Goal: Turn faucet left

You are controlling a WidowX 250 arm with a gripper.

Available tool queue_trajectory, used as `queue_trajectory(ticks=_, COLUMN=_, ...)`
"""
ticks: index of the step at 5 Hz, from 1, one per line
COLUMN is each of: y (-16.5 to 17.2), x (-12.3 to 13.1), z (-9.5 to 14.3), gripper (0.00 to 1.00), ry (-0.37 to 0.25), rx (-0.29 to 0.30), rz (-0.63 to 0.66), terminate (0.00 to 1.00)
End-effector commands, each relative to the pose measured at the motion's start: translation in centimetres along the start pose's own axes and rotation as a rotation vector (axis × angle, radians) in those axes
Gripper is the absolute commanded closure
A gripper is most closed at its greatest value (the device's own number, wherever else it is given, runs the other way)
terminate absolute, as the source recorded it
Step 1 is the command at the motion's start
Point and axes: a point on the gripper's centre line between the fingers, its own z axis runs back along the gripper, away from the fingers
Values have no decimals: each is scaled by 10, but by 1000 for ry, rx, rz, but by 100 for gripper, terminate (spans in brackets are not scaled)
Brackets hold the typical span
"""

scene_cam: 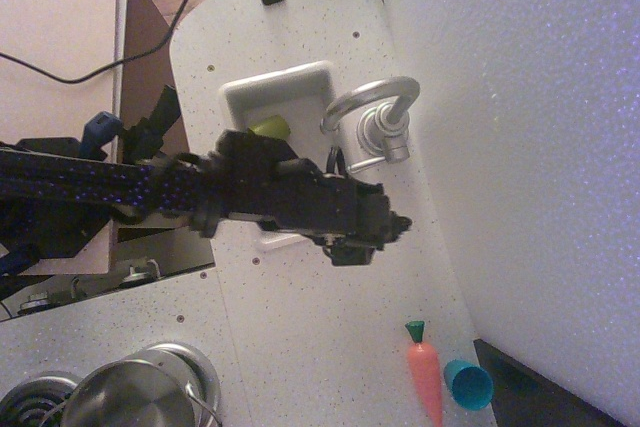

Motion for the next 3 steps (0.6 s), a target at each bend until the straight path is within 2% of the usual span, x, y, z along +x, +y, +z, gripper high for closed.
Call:
queue_trajectory(ticks=1, y=6, x=-41, z=21, gripper=0, ry=11, rx=89, rz=69, terminate=0)
queue_trajectory(ticks=3, y=6, x=-53, z=21, gripper=0, ry=31, rx=84, rz=73, terminate=0)
